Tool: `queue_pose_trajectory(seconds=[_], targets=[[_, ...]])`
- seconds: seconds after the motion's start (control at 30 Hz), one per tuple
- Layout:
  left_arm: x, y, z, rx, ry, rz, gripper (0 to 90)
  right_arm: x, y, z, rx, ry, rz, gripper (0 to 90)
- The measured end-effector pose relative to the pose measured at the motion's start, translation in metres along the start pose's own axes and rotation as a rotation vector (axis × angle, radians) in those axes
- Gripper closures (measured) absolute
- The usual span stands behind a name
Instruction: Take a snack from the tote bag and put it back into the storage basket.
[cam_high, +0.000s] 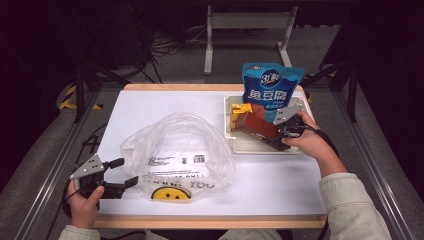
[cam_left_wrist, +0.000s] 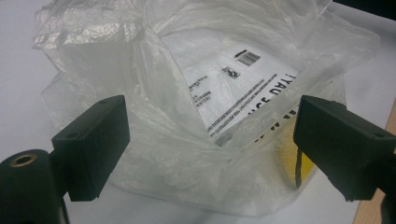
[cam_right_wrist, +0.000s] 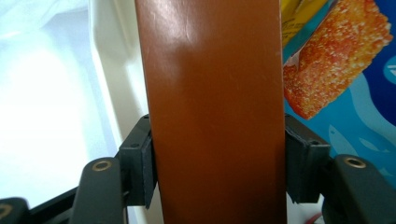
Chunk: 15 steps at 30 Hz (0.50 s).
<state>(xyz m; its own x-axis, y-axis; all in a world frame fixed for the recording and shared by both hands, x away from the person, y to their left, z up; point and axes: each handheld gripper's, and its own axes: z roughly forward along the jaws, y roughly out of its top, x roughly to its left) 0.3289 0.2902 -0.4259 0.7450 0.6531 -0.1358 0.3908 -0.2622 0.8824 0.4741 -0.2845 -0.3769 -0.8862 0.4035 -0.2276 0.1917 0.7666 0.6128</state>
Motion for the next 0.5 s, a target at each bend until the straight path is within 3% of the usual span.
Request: queue_pose_trajectory(seconds=[0.5], targets=[[0.000,0.000,0.000,0.000,0.002,-0.001,11.6,0.003,0.007,0.015,0.046,0.004,-0.043,38.9]])
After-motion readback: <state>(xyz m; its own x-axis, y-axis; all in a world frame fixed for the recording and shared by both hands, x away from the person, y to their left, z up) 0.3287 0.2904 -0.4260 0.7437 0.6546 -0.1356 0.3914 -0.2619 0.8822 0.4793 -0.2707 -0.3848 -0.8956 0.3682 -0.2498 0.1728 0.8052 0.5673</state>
